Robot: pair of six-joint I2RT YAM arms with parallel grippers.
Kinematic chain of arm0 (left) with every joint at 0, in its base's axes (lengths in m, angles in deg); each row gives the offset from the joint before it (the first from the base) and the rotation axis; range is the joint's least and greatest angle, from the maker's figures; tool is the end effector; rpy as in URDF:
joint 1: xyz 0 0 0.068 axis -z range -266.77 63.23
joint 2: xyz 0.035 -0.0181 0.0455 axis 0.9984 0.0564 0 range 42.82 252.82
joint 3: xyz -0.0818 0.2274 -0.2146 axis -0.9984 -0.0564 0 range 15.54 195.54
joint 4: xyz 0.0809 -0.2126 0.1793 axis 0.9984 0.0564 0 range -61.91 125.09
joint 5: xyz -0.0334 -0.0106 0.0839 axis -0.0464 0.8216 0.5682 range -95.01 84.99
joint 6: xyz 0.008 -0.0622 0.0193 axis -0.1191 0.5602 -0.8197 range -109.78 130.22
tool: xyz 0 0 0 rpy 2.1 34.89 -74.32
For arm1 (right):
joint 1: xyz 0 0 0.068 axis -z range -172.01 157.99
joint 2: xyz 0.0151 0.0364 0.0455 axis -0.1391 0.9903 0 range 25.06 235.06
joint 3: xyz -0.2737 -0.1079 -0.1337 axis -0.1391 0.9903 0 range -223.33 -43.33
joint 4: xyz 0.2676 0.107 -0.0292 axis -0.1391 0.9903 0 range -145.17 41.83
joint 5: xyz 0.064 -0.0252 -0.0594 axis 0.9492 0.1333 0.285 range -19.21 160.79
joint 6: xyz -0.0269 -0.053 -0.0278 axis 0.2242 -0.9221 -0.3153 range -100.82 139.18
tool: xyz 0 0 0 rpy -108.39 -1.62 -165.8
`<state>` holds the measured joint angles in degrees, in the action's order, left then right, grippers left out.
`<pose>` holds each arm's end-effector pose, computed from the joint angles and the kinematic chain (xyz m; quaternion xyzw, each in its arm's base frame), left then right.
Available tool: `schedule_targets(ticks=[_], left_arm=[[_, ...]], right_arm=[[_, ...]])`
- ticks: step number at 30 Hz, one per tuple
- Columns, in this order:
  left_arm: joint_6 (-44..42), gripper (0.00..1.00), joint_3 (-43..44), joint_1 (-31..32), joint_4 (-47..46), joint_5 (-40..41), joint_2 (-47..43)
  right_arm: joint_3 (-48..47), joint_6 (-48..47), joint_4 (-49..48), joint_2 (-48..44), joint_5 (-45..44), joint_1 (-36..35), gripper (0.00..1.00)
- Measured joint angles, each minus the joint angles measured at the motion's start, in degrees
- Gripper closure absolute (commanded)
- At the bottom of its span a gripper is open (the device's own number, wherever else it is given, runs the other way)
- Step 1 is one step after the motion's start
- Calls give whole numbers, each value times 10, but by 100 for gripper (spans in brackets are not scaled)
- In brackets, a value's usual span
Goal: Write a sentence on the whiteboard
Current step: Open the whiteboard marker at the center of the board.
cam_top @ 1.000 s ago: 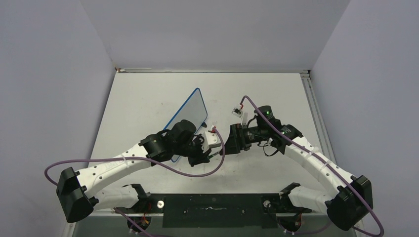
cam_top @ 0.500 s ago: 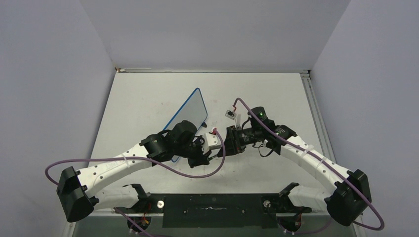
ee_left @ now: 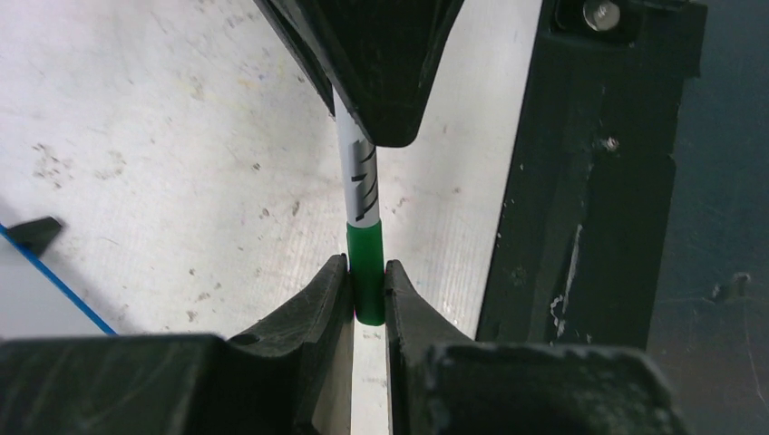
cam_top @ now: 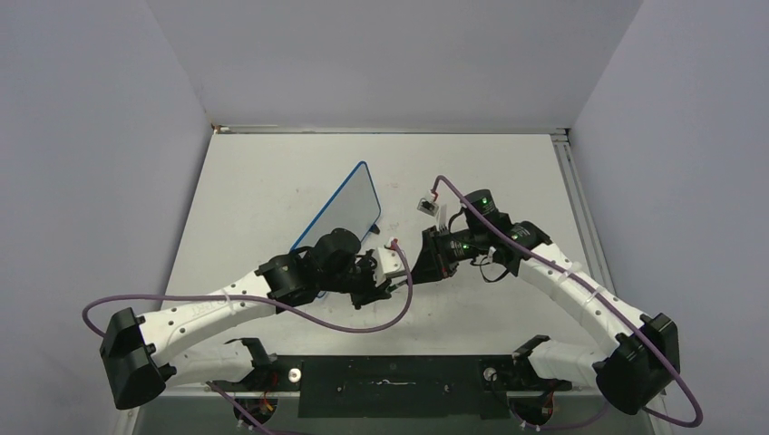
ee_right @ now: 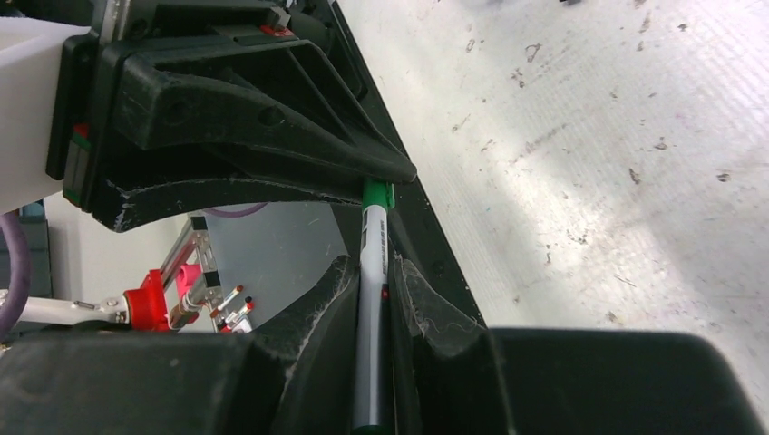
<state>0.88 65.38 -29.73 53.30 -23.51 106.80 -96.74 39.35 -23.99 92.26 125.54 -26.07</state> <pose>0.1265 -0.2253 0.3104 0.5459 0.7090 -0.3035 0.3274 0.1855 0.1763 0.3239 -0.2740 0.7930 0.5331 0.1091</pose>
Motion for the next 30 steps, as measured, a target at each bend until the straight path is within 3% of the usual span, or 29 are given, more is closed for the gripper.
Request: schedule_targets(ticks=[7, 23, 30], left_arm=[[8, 100, -13, 13, -84, 34, -5], [11, 100, -18, 20, -144, 46, -11], [11, 100, -70, 14, -38, 95, -22]], right_arm=[[-36, -62, 75, -10, 31, 55, 95], [-106, -123, 166, -24, 1, 63, 95], [-149, -139, 199, -59, -19, 75, 95]])
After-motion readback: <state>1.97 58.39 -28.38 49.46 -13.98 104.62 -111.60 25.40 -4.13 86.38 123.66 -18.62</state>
